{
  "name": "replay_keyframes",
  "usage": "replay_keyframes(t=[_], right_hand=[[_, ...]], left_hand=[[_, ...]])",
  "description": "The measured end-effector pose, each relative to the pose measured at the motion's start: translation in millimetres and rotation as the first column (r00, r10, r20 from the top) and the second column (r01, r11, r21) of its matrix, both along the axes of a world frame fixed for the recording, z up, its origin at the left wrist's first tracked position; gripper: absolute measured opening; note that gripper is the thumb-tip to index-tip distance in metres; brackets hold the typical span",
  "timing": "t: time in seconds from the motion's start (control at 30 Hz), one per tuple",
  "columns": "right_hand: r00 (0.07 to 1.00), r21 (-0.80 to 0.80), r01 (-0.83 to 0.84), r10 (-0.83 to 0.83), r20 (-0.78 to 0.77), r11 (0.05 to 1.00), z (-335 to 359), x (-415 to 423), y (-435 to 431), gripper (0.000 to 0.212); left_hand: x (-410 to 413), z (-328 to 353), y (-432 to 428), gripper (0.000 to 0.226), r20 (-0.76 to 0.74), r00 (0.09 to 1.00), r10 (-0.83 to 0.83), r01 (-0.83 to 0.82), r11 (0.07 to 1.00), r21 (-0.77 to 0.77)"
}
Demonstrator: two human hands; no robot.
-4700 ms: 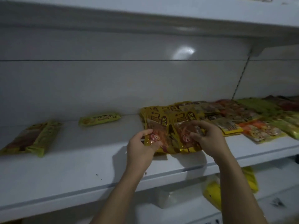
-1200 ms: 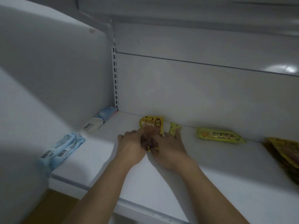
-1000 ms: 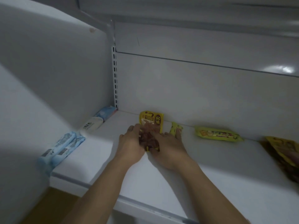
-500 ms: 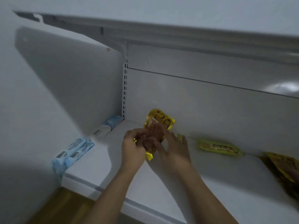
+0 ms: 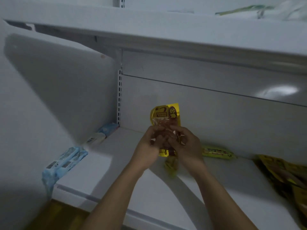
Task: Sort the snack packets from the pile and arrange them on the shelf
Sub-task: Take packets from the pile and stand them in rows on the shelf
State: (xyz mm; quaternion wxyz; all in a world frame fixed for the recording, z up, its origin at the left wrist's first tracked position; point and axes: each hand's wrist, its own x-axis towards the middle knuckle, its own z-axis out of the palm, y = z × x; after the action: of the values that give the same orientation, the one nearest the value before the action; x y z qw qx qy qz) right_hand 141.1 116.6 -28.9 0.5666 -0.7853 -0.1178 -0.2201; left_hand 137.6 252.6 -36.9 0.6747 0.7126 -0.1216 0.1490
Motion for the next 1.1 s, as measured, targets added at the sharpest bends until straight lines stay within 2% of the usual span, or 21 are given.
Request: replay_keyframes(t=[0.17, 0.3, 0.47, 0.77, 0.87, 0.97, 1.1], right_hand=[[0.994, 0.013, 0.109, -0.109, 0.027, 0.994, 7.0, -11.9, -54.3, 0.05], [0.974, -0.028, 0.226, -0.226, 0.026, 0.974, 12.5, -27.6, -107.0, 0.044], [0.943, -0.07, 0.33, -0.332, -0.025, 0.942, 23.7, -54.4, -182.1, 0.038], [0.858, -0.201, 0.508, -0.513, 0.031, 0.837, 48.6, -83.5, -307.3, 0.023], [0.846, -0.273, 0.521, -0.532, 0.037, 0.809, 49.4, -80.4, -343.6, 0.023], [0.852, -0.334, 0.49, -0.524, -0.011, 0.805, 45.2, -71.9, -373.3, 0.025], [0.862, -0.458, 0.403, -0.496, -0.099, 0.792, 29.7, -58.0, -400.1, 0.029]], left_hand=[[5.9, 8.8, -46.8, 0.031, 0.05, 0.99, -0.129, 0.123, 0.987, 0.101], [4.6, 14.2, -97.4, 0.031, 0.097, 0.989, -0.114, 0.087, 0.967, 0.241], [-1.1, 21.1, -167.2, 0.025, 0.106, 0.987, -0.124, 0.084, 0.943, 0.323], [-19.5, 38.3, -299.0, 0.03, 0.155, 0.967, -0.204, 0.15, 0.941, 0.302], [-20.4, 37.2, -333.9, 0.04, 0.133, 0.96, -0.248, 0.183, 0.91, 0.371], [-19.8, 32.8, -360.3, 0.044, 0.057, 0.973, -0.223, 0.184, 0.902, 0.391], [-22.2, 21.5, -388.0, 0.037, -0.003, 0.986, -0.166, 0.151, 0.888, 0.435]])
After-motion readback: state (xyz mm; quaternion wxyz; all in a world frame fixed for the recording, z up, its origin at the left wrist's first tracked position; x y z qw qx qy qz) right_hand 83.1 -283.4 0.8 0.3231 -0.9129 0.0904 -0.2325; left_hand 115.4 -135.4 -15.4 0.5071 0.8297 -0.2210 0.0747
